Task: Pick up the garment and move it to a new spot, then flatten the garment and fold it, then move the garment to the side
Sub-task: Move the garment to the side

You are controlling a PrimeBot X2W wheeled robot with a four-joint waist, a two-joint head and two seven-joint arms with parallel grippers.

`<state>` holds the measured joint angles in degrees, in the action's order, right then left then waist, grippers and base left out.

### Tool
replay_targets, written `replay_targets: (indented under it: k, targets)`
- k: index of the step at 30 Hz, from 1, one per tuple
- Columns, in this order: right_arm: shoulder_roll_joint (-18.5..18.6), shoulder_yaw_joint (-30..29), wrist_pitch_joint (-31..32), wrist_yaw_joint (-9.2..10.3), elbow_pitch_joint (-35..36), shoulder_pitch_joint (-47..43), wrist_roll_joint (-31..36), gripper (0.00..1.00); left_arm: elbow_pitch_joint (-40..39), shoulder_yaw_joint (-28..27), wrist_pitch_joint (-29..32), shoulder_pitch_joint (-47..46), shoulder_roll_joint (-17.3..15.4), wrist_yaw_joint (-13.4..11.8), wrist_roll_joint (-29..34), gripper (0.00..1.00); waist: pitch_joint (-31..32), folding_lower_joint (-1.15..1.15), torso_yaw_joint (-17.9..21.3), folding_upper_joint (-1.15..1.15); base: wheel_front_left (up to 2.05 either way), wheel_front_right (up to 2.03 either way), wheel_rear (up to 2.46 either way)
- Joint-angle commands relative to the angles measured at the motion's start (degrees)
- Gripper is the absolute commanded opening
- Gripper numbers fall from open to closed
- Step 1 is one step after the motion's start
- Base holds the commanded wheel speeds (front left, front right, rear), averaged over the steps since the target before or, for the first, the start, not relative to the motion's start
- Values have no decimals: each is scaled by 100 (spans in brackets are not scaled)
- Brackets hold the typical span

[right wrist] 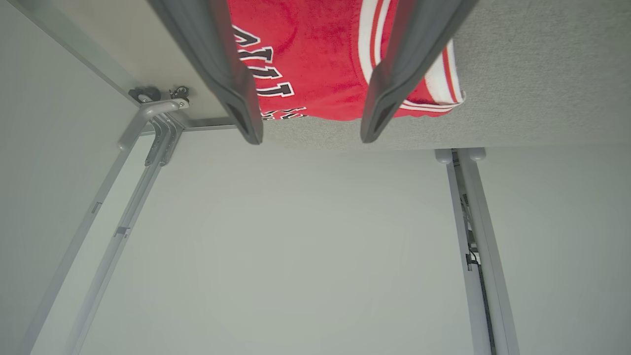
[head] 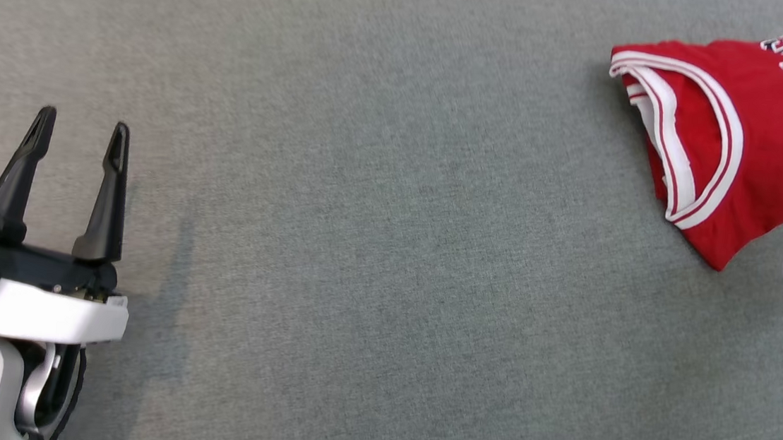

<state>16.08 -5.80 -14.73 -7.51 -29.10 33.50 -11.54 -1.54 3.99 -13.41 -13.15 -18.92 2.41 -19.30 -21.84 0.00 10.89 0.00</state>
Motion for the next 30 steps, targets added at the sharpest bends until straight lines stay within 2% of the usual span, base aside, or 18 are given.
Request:
replay_targets:
  k: [1, 5, 6, 14, 19, 30]
  targets:
    - [-97, -3, 4, 4, 326, -287, 36, 100, 35, -57, -38, 116, 18, -55, -43, 100, 293, 0, -170, 0, 0, 0, 0]
    - [-455, 83, 173, 4, 1239, -968, 56, 100, 77, -146, -60, 395, 82, -207, -81, 100, 592, 0, -377, 0, 0, 0, 0]
    - [-455, 83, 173, 4, 1239, -968, 56, 100, 77, -146, -60, 395, 82, -207, -81, 100, 592, 0, -377, 0, 0, 0, 0]
    - [-1042, 180, 530, 3, 2529, -2166, 155, 100, 321, -278, -82, 828, 111, -291, -220, 100, 1214, 0, -844, 0, 0, 0, 0]
    - [-1191, 358, 767, 3, 2907, -2711, 198, 100, 413, -311, -69, 1195, 122, -348, -261, 100, 1543, 0, -1009, 0, 0, 0, 0]
    - [-1285, 283, 1069, 3, 3231, -3567, 93, 100, 484, -180, 123, 1717, 87, -372, -280, 100, 2154, 0, -1156, 0, 0, 0, 0]
